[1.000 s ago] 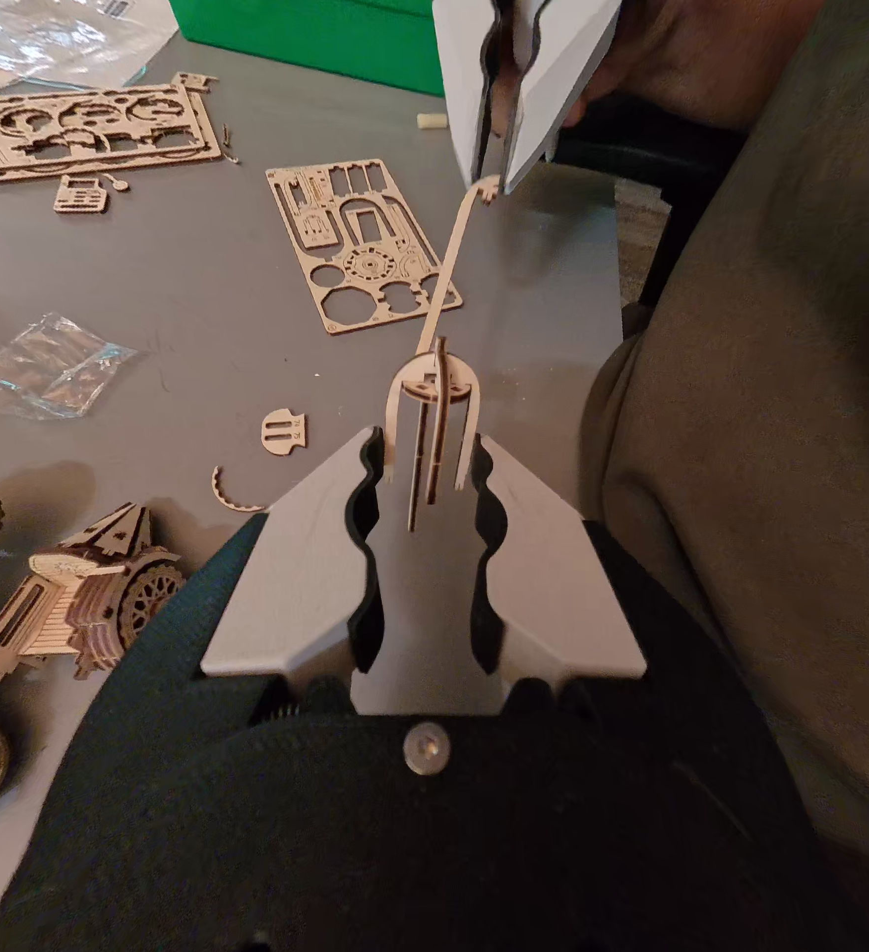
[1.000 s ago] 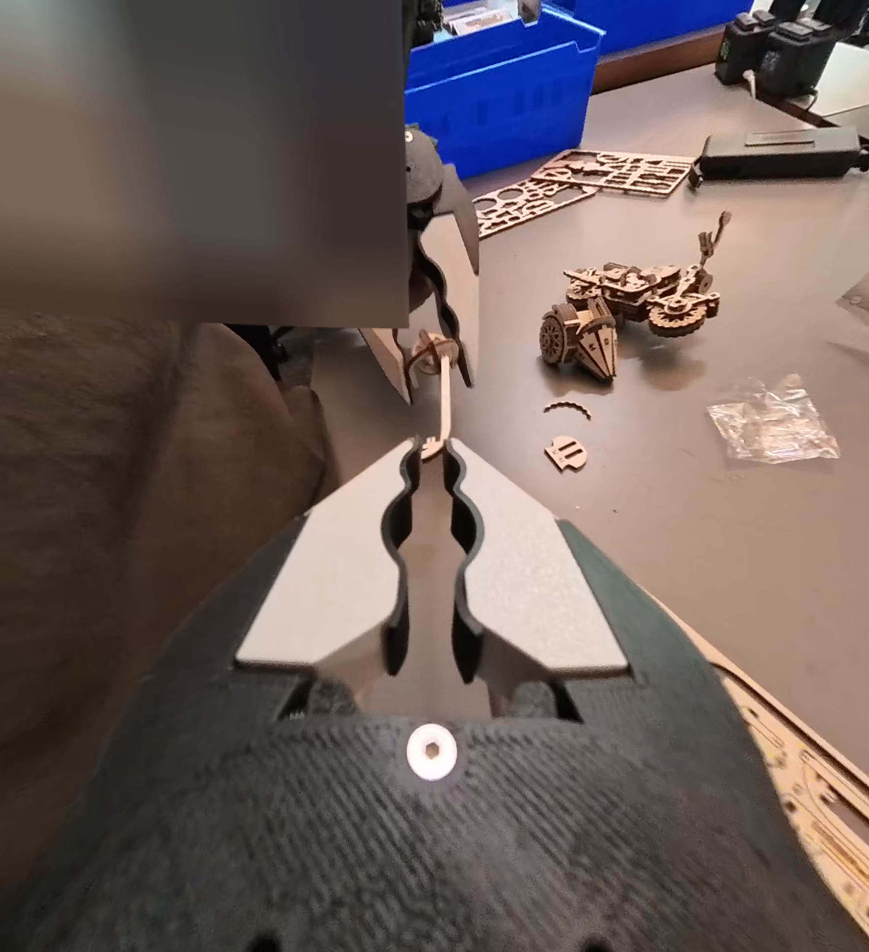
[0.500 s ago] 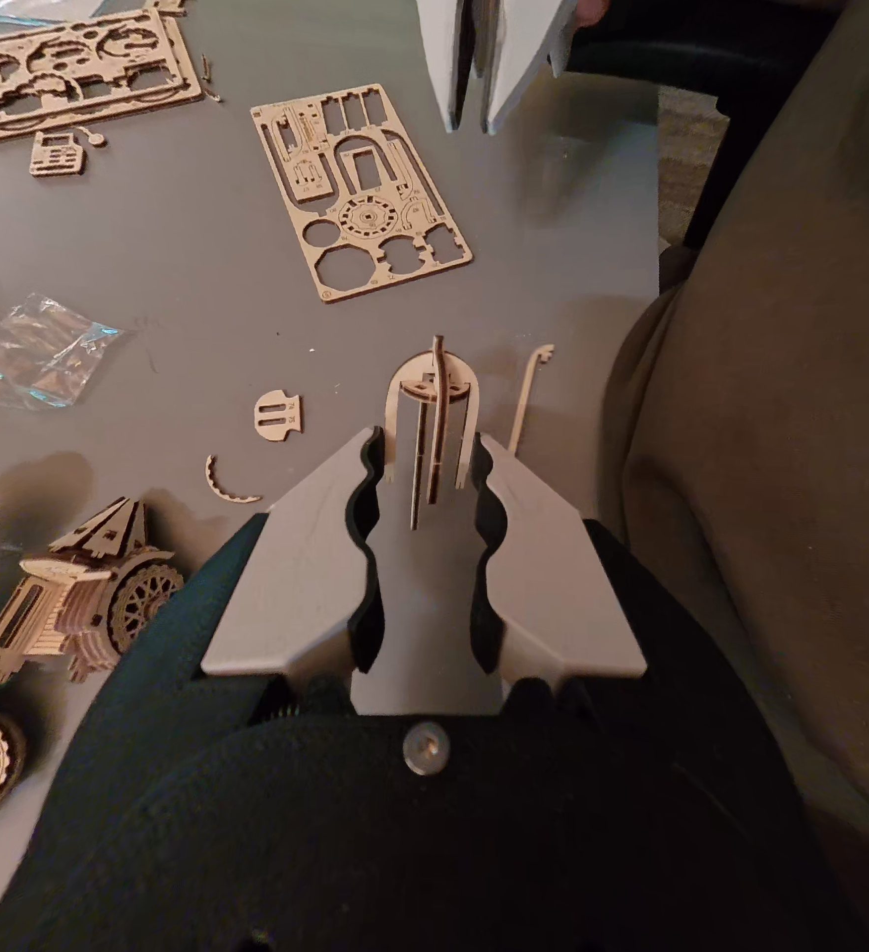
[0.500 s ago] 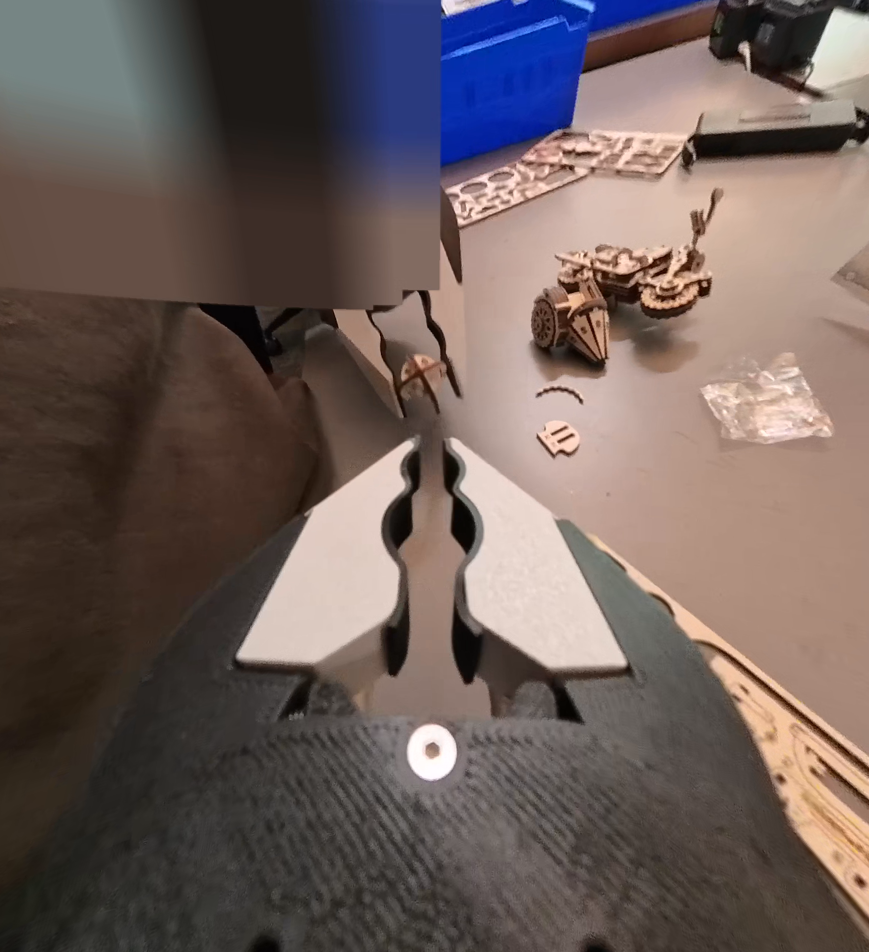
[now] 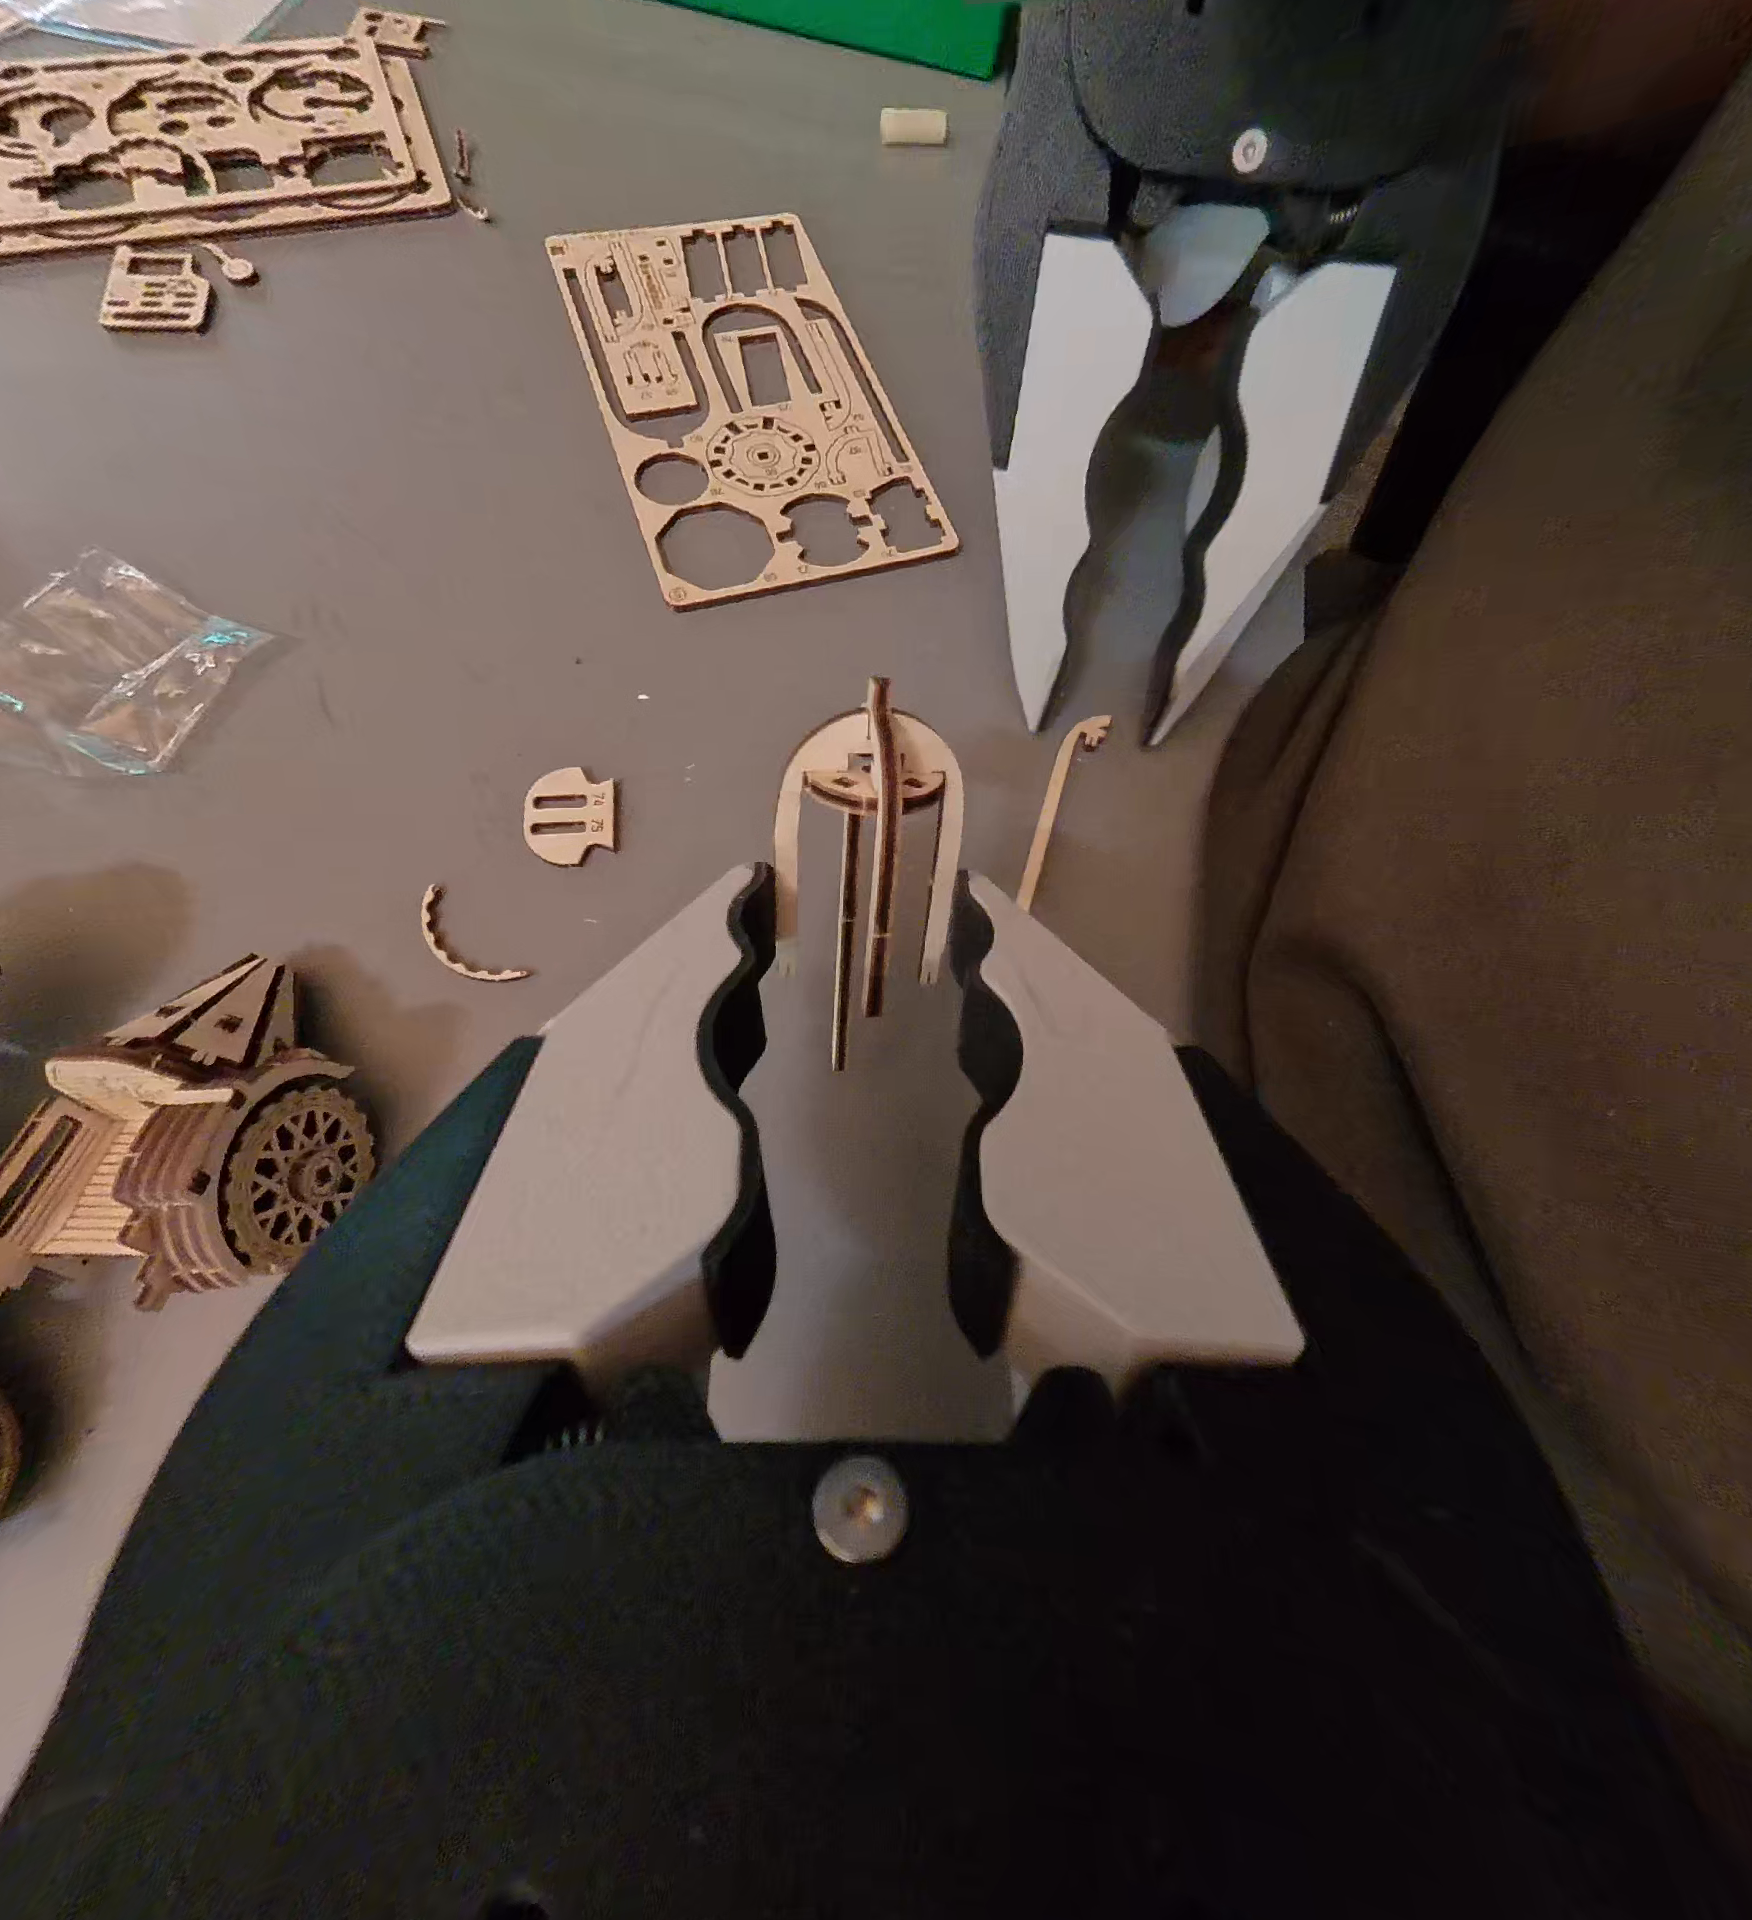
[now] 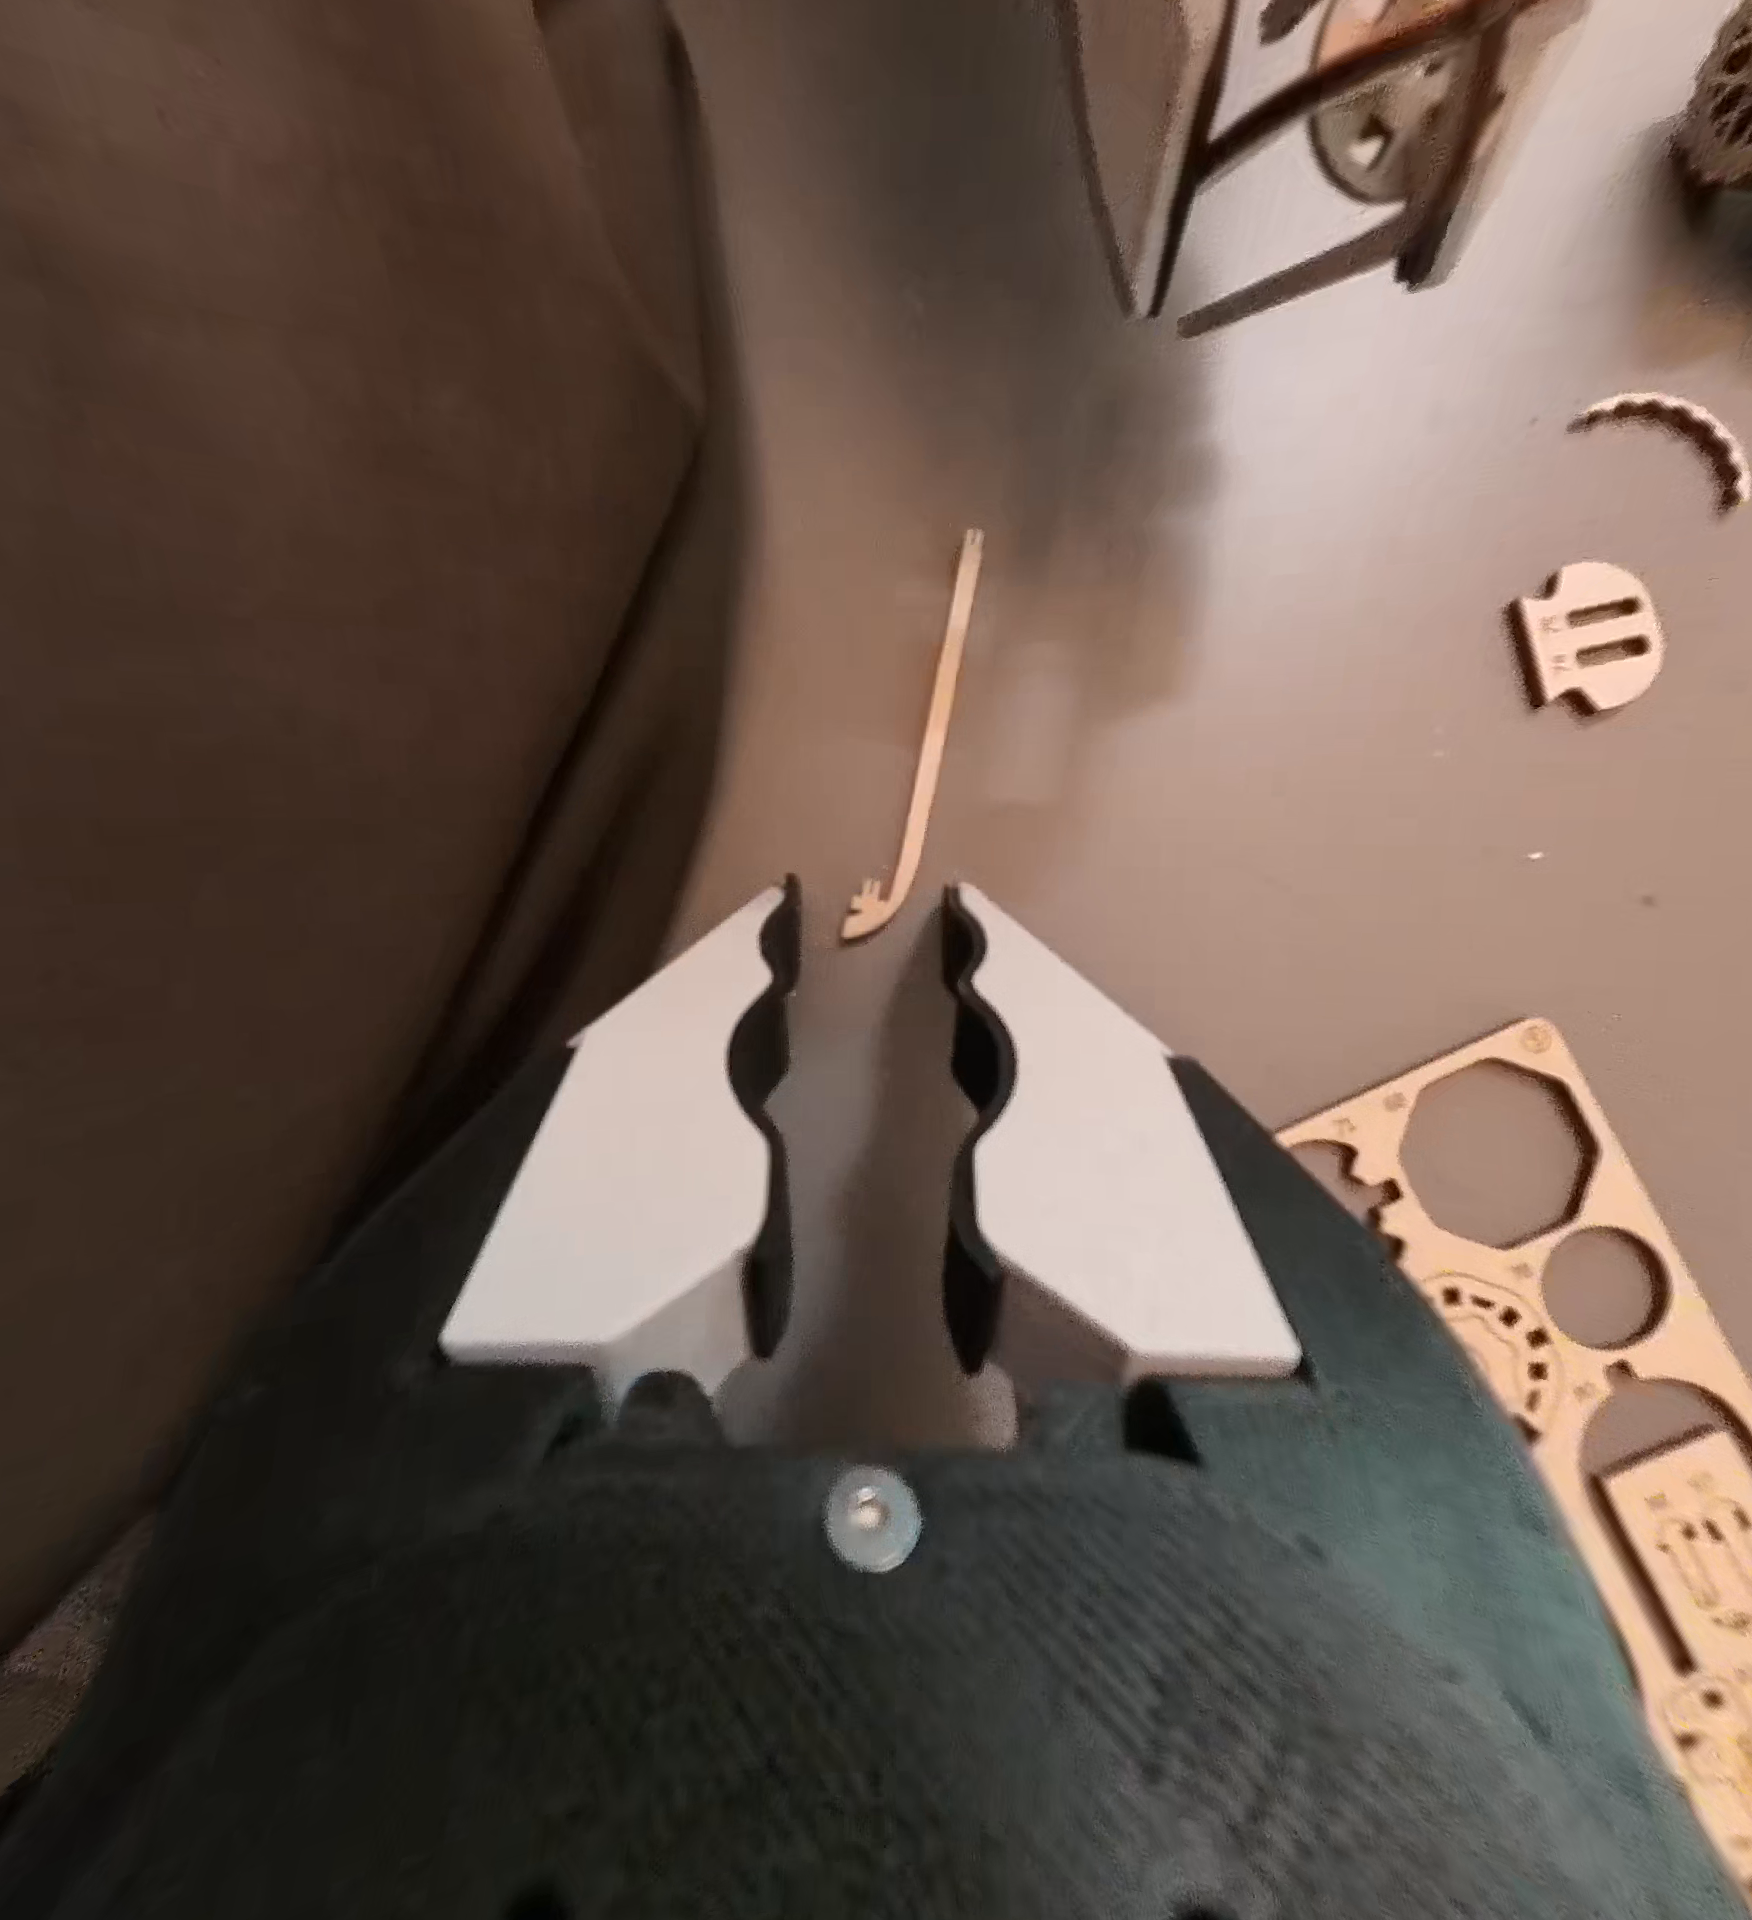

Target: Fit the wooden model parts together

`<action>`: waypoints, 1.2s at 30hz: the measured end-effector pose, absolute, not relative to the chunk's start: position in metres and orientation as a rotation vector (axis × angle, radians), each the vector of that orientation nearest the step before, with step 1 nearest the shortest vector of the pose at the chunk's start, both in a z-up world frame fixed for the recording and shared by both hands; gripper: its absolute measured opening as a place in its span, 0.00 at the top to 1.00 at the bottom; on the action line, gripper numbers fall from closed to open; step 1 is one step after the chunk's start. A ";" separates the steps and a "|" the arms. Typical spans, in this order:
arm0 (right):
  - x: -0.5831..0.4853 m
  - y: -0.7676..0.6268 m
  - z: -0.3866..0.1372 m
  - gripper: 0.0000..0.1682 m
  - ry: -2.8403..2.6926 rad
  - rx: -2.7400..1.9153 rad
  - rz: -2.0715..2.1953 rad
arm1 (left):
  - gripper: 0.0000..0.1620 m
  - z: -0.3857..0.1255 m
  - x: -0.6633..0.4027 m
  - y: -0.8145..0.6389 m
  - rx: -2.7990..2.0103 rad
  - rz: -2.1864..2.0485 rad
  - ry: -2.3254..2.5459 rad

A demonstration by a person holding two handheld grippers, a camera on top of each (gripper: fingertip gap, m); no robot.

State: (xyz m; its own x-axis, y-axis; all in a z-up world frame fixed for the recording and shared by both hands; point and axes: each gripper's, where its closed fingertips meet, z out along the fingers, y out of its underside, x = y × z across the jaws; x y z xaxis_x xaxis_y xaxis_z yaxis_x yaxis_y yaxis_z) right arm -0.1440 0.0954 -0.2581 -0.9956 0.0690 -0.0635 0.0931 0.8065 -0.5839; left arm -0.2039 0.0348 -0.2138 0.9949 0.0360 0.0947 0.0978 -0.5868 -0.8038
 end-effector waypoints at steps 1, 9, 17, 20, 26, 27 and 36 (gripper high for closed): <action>-0.146 0.095 -0.259 0.88 2.966 0.128 -0.962 | 0.79 -0.214 -0.203 0.035 -2.200 -0.083 -0.089; -0.164 0.096 -0.252 0.95 2.985 0.239 -1.020 | 0.79 -0.212 -0.202 0.033 -2.201 -0.068 -0.088; -0.205 0.110 -0.187 0.96 2.944 0.601 -1.296 | 0.79 -0.209 -0.224 0.029 -2.261 0.311 -0.042; -0.212 0.107 -0.169 0.96 3.054 0.617 -1.318 | 0.79 -0.213 -0.235 0.027 -2.316 0.515 -0.005; -0.219 0.110 -0.187 0.96 3.511 0.414 -0.887 | 0.79 -0.219 -0.248 0.022 -2.382 0.753 0.040; -0.219 0.108 -0.188 0.96 3.546 0.381 -0.850 | 0.79 -0.219 -0.248 0.022 -2.381 0.754 0.037; -0.217 0.104 -0.190 0.96 3.618 0.305 -0.821 | 0.79 -0.227 -0.254 0.018 -2.452 0.903 0.112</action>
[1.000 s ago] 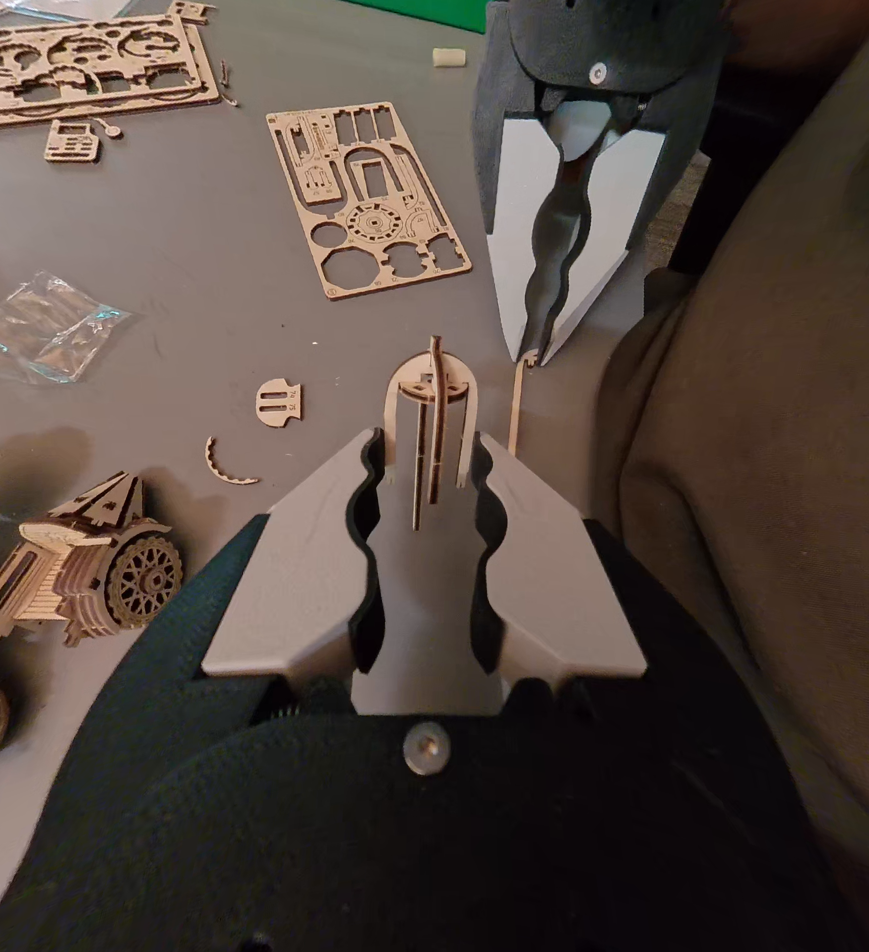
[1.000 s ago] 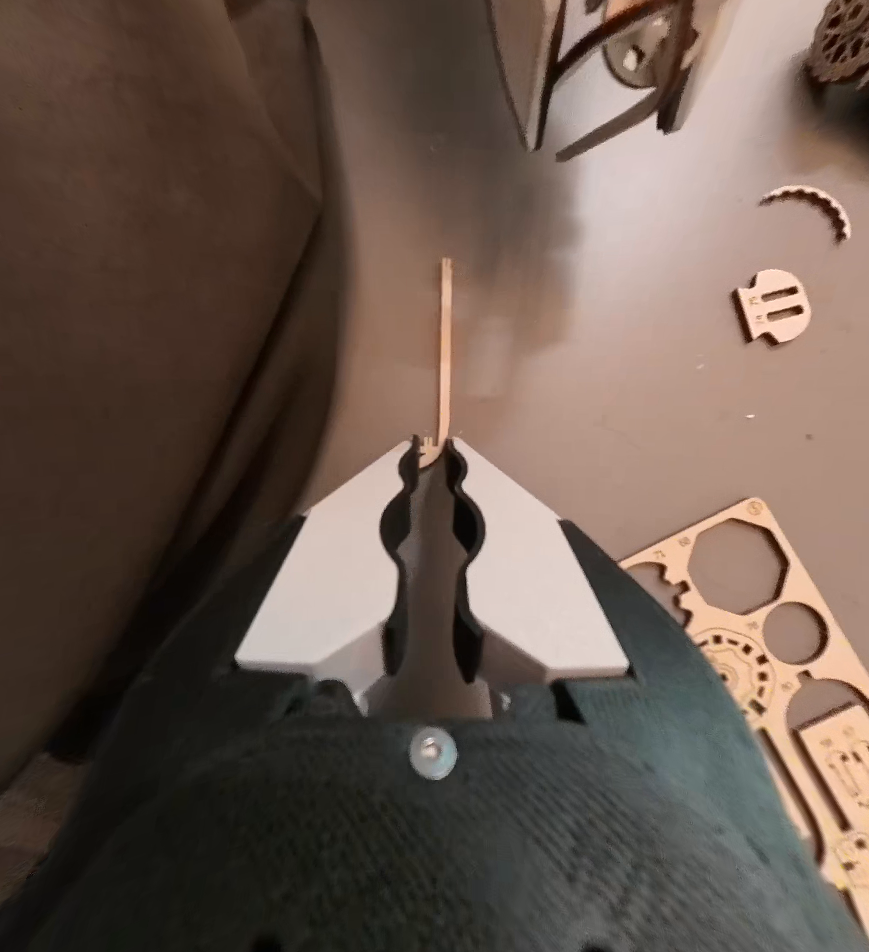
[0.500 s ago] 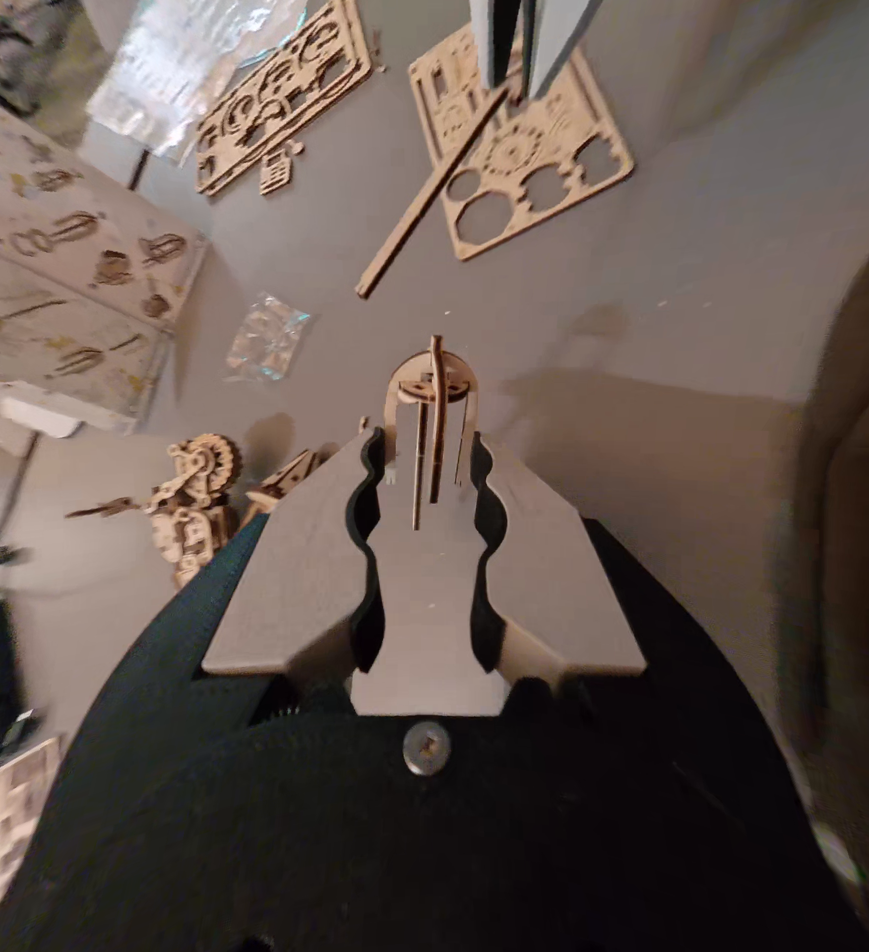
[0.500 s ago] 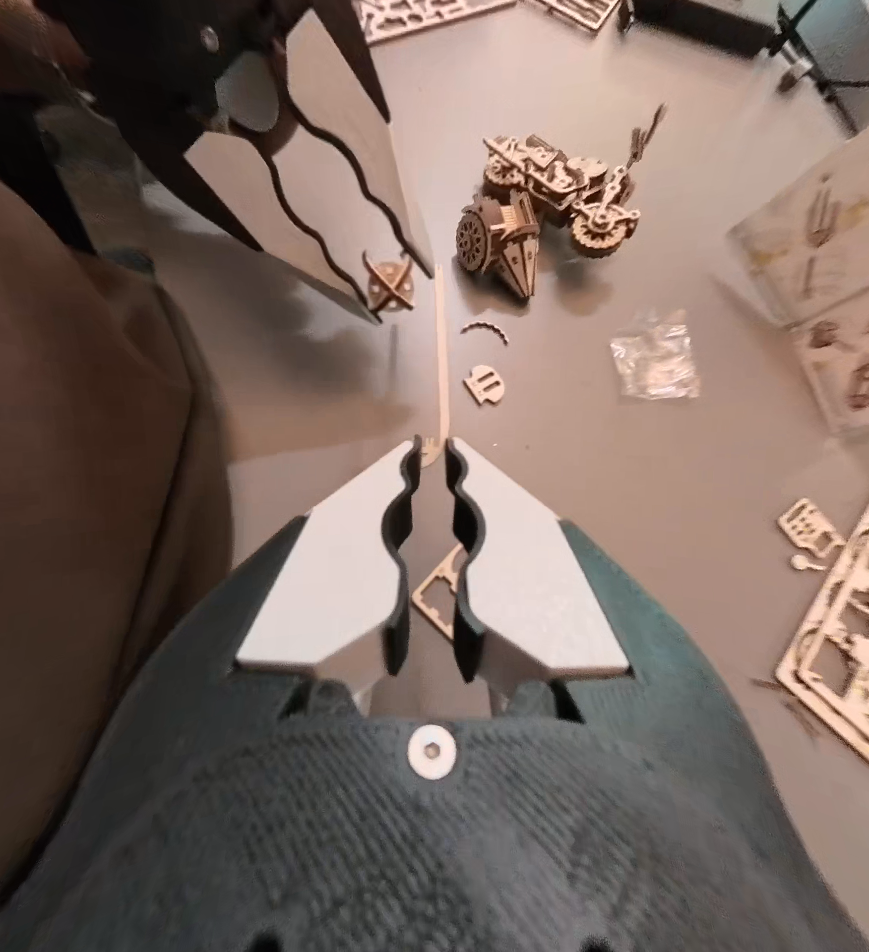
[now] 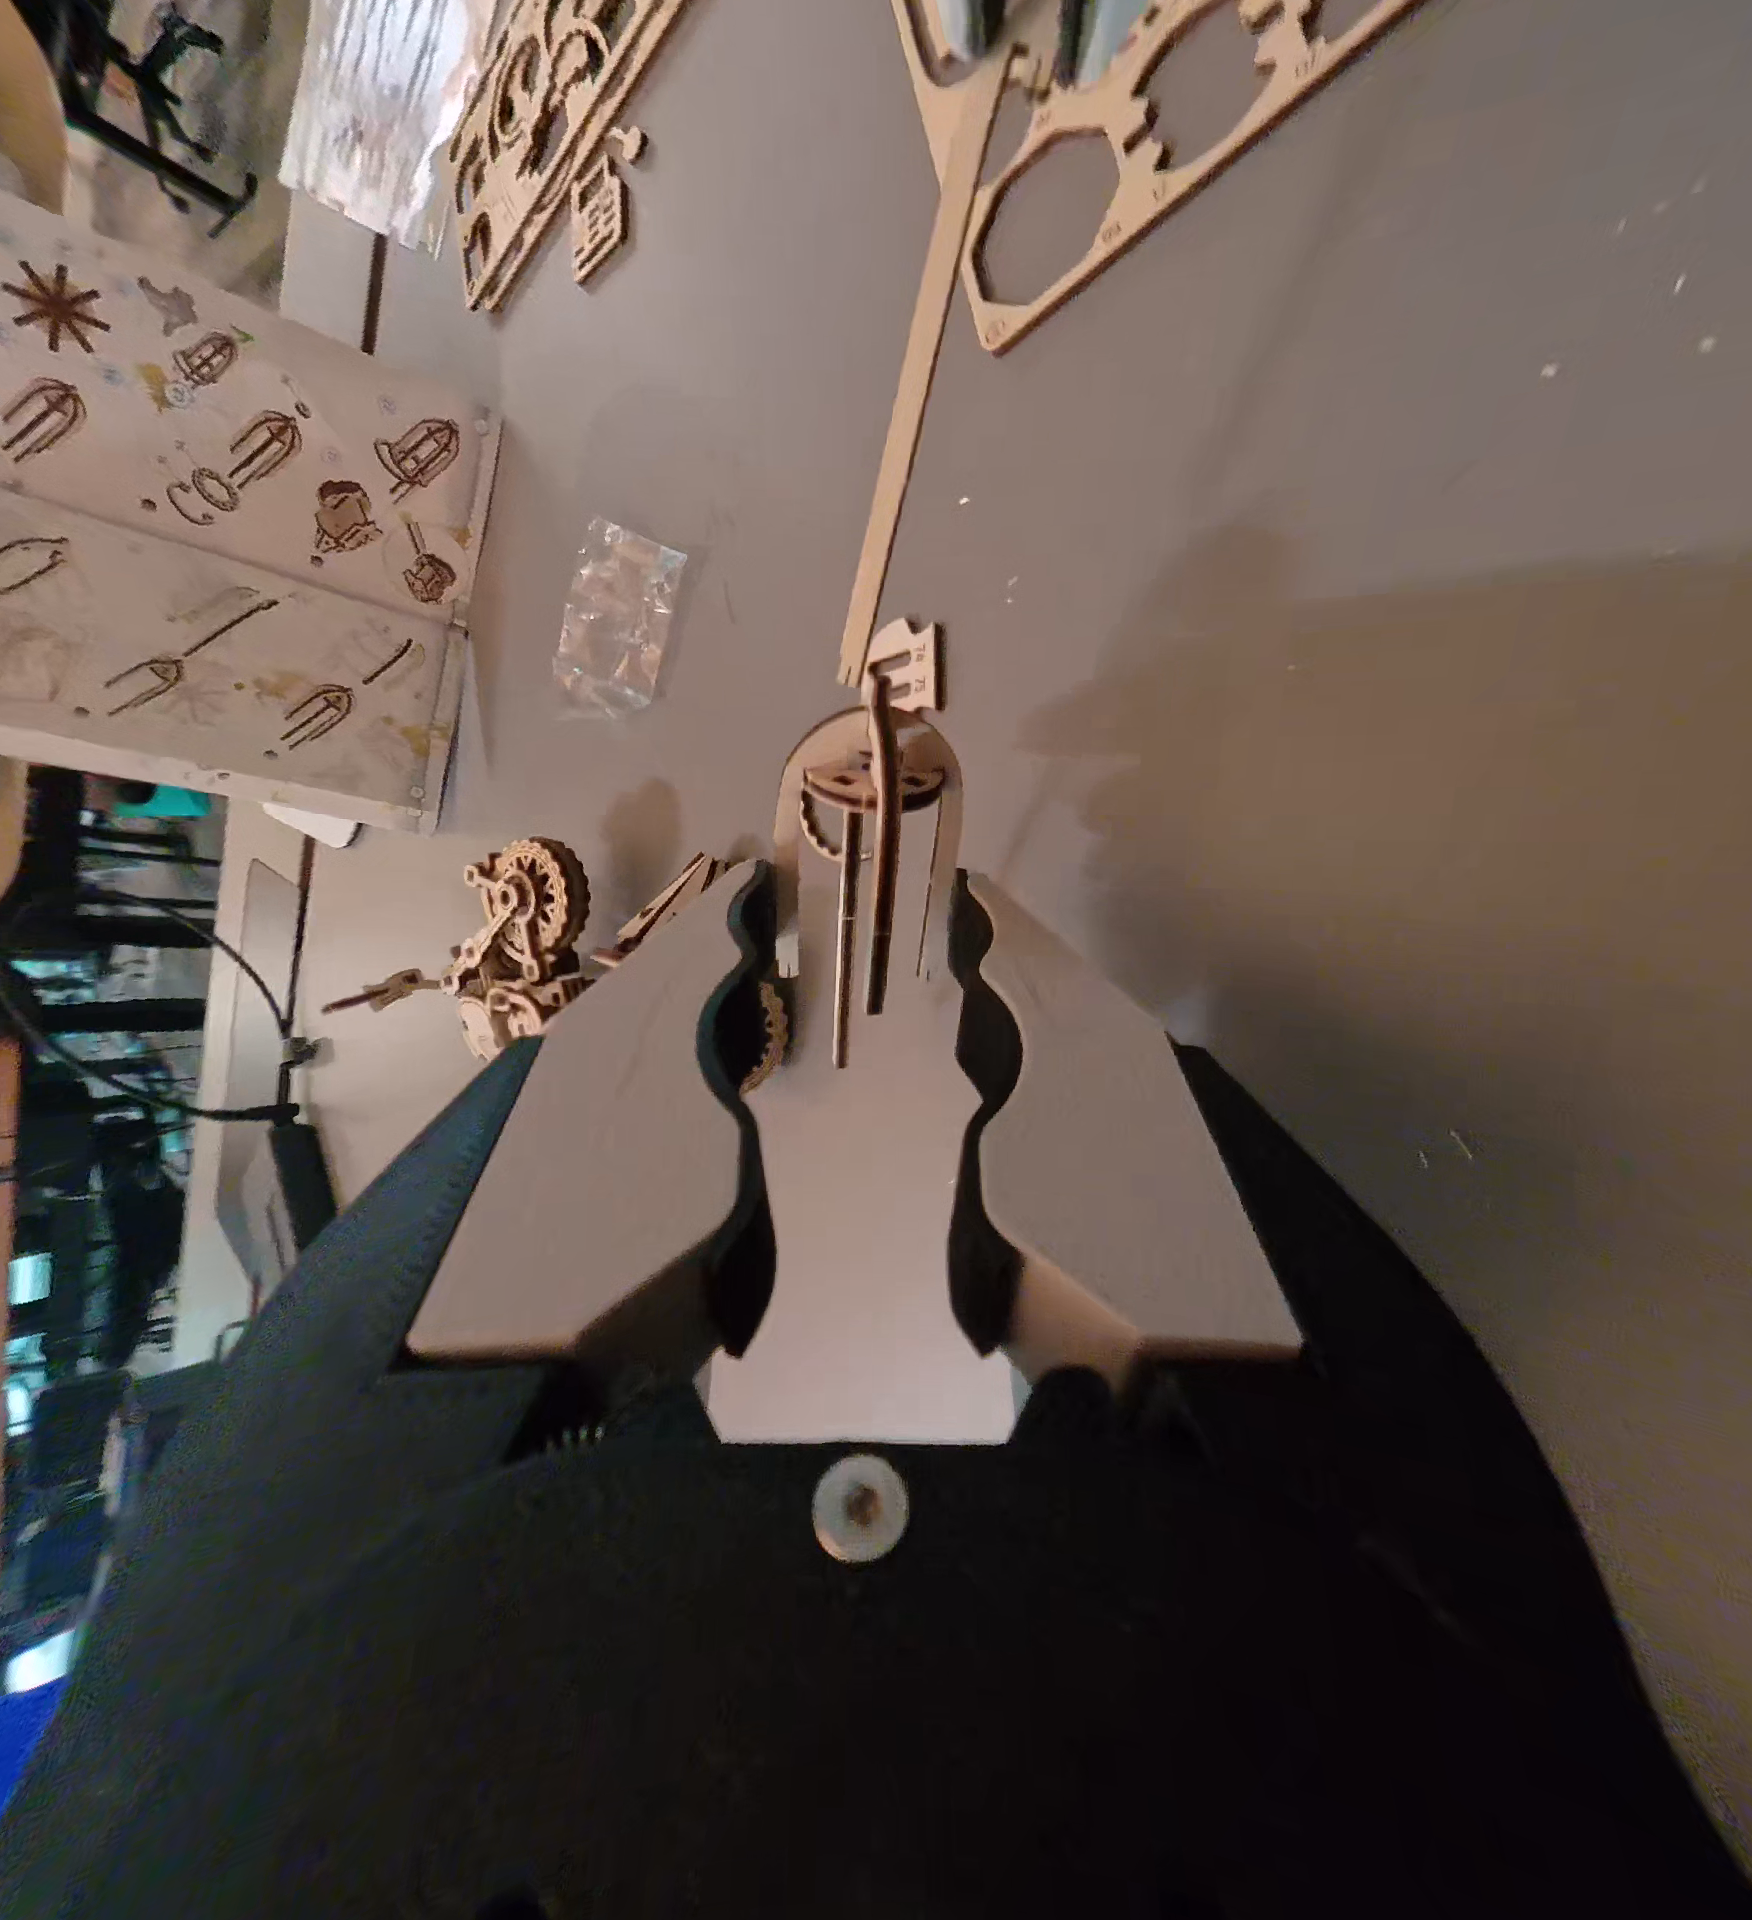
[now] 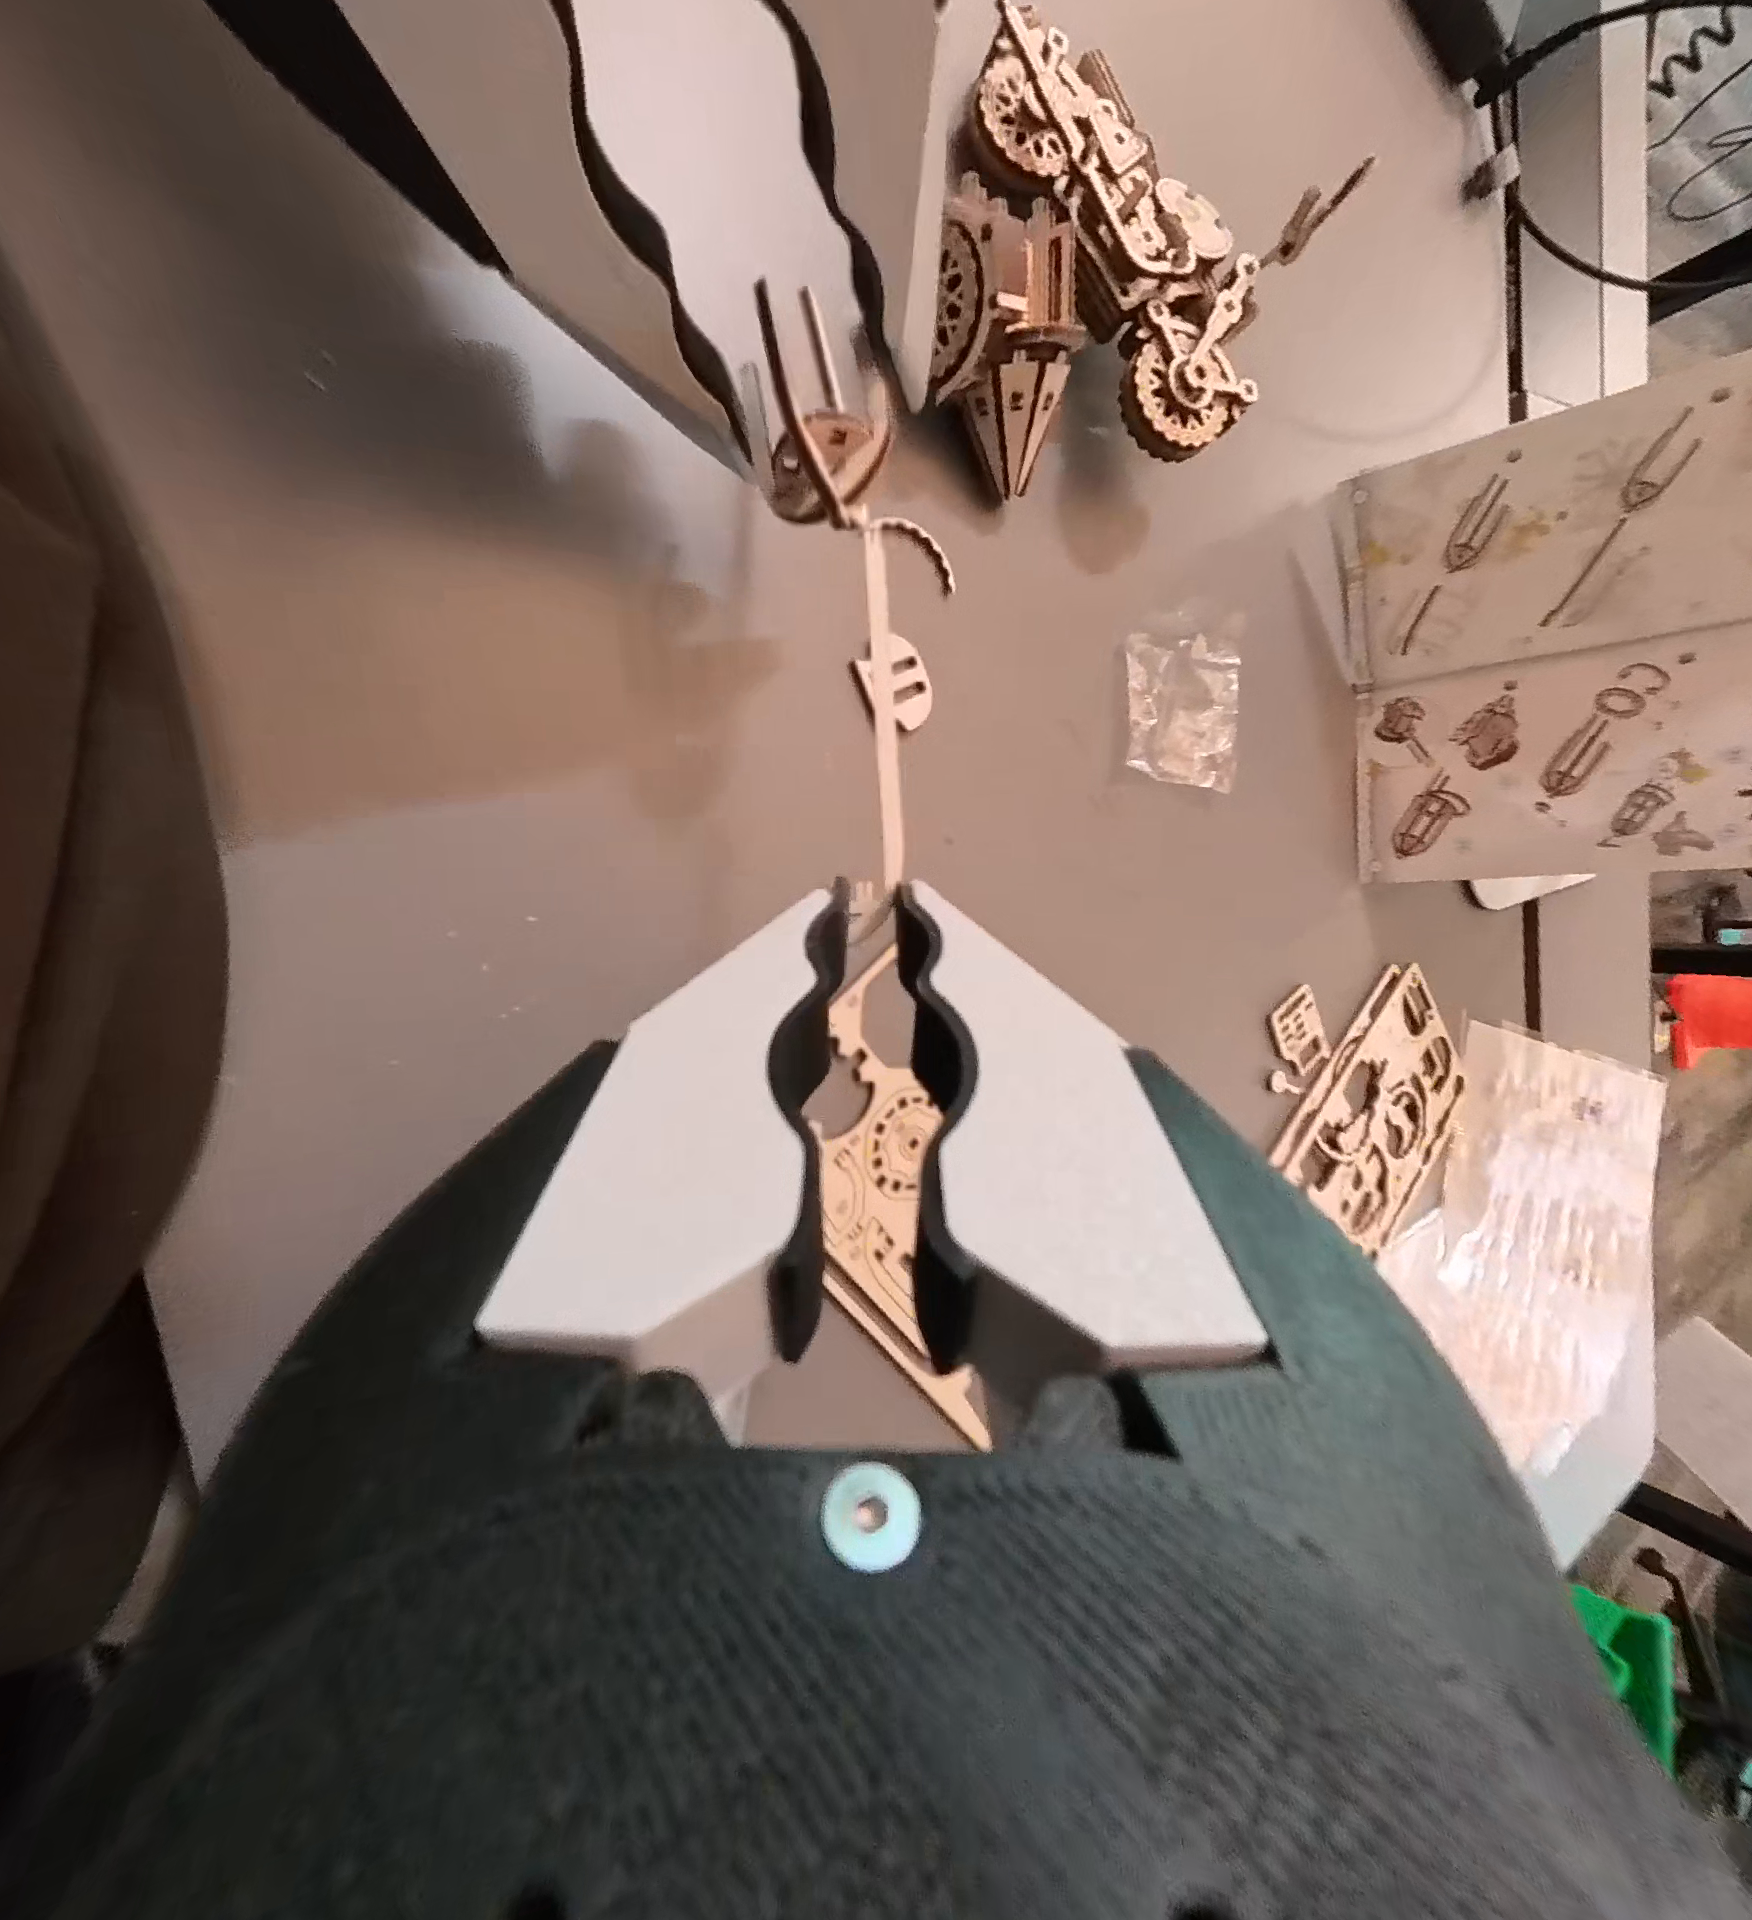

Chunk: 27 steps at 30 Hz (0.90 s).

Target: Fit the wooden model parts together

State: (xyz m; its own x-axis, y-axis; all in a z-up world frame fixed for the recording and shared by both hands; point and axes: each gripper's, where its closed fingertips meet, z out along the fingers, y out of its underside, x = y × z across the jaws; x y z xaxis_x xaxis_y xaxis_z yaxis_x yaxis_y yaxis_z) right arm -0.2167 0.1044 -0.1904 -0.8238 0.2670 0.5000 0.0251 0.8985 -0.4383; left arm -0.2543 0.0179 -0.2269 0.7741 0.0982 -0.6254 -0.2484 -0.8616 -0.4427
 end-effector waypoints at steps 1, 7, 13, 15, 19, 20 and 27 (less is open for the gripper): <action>-0.216 0.103 -0.191 0.96 -2.491 -0.205 0.567 | 0.79 -0.228 -0.254 0.018 -2.463 0.929 0.134; -0.215 0.102 -0.197 0.96 -2.498 -0.187 0.552 | 0.80 -0.230 -0.253 0.022 -2.486 1.048 0.225; -0.215 0.100 -0.199 0.96 -2.490 -0.194 0.546 | 0.79 -0.231 -0.254 0.021 -2.493 1.093 0.242; -0.216 0.101 -0.200 0.96 -2.495 -0.214 0.553 | 0.79 -0.230 -0.255 0.021 -2.492 1.116 0.248; -0.217 0.100 -0.201 0.96 -2.501 -0.237 0.561 | 0.80 -0.229 -0.256 0.020 -2.495 1.170 0.275; -0.217 0.101 -0.201 0.96 -2.500 -0.242 0.562 | 0.80 -0.229 -0.257 0.020 -2.495 1.183 0.284; -0.217 0.101 -0.203 0.96 -2.504 -0.249 0.566 | 0.80 -0.230 -0.258 0.021 -2.498 1.219 0.304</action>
State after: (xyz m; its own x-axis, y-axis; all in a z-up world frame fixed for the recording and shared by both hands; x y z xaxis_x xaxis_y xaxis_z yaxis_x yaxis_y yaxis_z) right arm -0.2173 0.1007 -0.2029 -0.8287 0.2901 0.4787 0.0559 0.8939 -0.4448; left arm -0.2576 0.0206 -0.2297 0.6083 -0.0408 -0.7926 -0.3363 -0.9178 -0.2109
